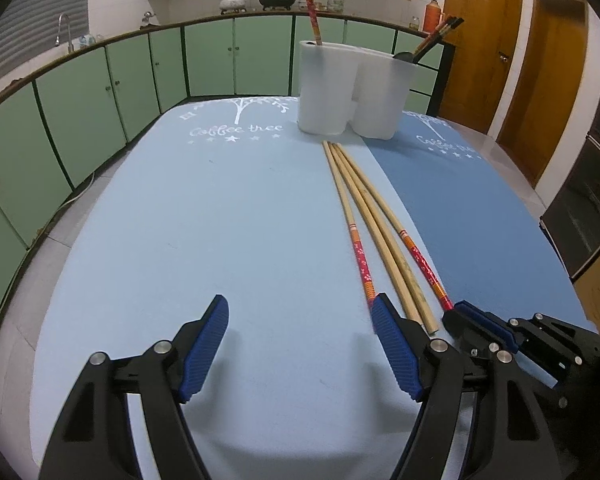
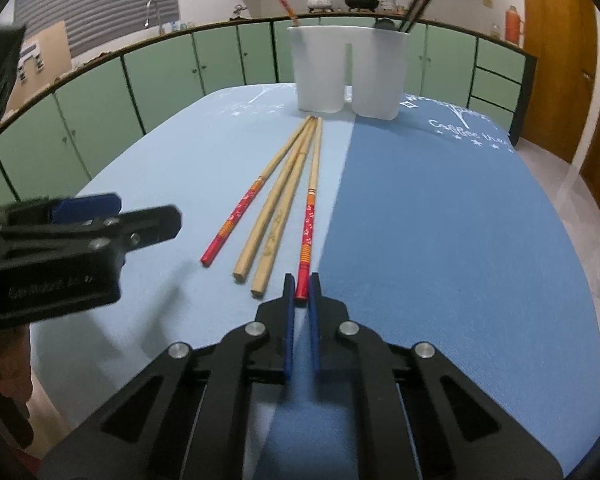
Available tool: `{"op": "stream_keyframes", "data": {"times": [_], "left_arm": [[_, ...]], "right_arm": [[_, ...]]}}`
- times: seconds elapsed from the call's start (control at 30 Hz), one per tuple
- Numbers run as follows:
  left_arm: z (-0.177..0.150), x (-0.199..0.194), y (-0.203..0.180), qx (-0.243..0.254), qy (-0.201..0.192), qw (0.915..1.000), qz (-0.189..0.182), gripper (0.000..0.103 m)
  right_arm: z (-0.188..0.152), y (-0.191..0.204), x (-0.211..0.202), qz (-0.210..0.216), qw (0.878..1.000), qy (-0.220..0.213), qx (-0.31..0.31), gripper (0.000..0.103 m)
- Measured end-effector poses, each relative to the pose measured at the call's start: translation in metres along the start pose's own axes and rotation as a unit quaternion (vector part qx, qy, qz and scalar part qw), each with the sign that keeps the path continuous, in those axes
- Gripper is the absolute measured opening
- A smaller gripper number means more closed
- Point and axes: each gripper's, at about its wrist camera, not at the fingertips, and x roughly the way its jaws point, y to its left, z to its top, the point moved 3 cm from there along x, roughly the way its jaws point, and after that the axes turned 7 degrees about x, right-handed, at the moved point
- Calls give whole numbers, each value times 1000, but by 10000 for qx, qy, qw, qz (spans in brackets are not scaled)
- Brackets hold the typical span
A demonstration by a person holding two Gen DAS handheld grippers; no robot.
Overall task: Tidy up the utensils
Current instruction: 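Move the right tool back to the pile and close on a red chopstick, then close the left tool on another red chopstick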
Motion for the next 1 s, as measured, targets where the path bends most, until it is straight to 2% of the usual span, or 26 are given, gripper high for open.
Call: {"op": "stream_keyframes", "data": {"times": [0.3, 0.43, 0.6, 0.8, 0.87, 1.0], "left_arm": [[-5, 7, -20, 79, 95, 9997, -187, 73], [-5, 19, -28, 98, 202, 9995, -225, 61], [-5, 22, -29, 63, 161, 9997, -144, 60], [-6, 23, -31, 93, 99, 9998, 113, 47], [-6, 23, -35, 104, 84, 9997, 189, 34], [-7, 23, -44, 272, 33, 9991, 315, 23]], "right_arm": [[1, -40, -10, -277, 9981, -59, 538, 5], [1, -44, -9, -218, 9981, -58, 580, 5], [0, -46, -9, -147, 9980, -53, 607, 5], [0, -47, -8, -109, 9979, -64, 632, 5], [0, -47, -8, -112, 9979, -64, 635, 5], [0, -47, -8, -126, 9980, -67, 612, 5]]}}
